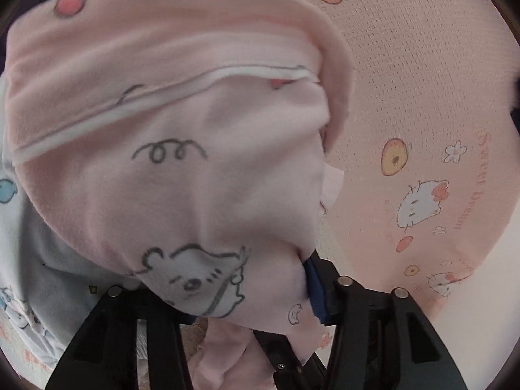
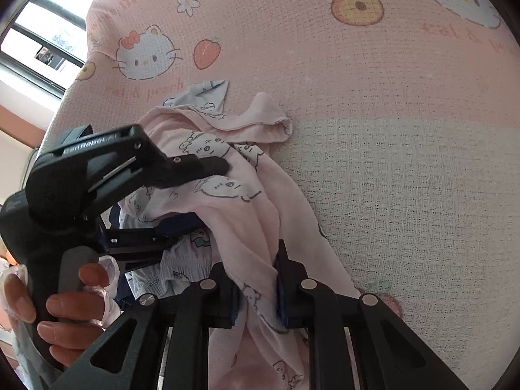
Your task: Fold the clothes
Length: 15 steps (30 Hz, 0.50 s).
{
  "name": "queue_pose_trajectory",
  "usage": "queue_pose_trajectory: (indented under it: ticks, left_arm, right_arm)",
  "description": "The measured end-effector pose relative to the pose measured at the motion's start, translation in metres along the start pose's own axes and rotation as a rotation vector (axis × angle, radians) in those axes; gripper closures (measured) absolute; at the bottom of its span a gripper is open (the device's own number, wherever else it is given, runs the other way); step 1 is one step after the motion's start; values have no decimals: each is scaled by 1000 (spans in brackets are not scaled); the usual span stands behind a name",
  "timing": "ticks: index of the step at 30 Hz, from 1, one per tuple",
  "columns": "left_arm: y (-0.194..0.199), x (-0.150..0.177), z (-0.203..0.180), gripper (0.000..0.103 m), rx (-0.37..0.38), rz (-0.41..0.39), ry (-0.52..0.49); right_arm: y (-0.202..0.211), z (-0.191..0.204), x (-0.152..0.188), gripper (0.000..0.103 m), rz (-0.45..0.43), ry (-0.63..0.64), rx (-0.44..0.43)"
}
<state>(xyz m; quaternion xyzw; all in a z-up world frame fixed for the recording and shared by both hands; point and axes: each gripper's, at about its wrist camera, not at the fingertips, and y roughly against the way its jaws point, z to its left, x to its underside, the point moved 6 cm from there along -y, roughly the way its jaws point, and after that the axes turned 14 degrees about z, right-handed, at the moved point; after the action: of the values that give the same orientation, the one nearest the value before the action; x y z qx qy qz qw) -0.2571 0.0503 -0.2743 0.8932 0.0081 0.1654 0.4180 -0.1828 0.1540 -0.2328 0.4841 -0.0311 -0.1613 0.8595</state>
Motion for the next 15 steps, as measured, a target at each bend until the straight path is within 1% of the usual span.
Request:
queue_pose_trajectory:
  ticks: [2,4,5,6,8,10,15]
  left_arm:
    - [-1,0,3,65,0,3,-8]
    - [-1,-1,7,69,0,6,-16]
    - [-1,0,7,70,0,2,-24]
    - [0,0,8,71,5,-2,-30]
    - [1,2,9,73,14,-11,-44]
    - [2,3,10,74,25,-18,-58]
    - [4,6,11,74,42,-19,-64]
  right_arm:
    - [-2,-1,0,84,7,-4,-4]
    - [-4,-2,-1,78,11,-5,-7]
    - [-5,-1,-1,69,17,5,-5]
    - [-5,-1,-1,54,21,11,2]
    - [-6,1,0,45,24,35,6]
    - [-7,4,0,44,27,62,10]
    - [-8,6,-2,44,27,84,62]
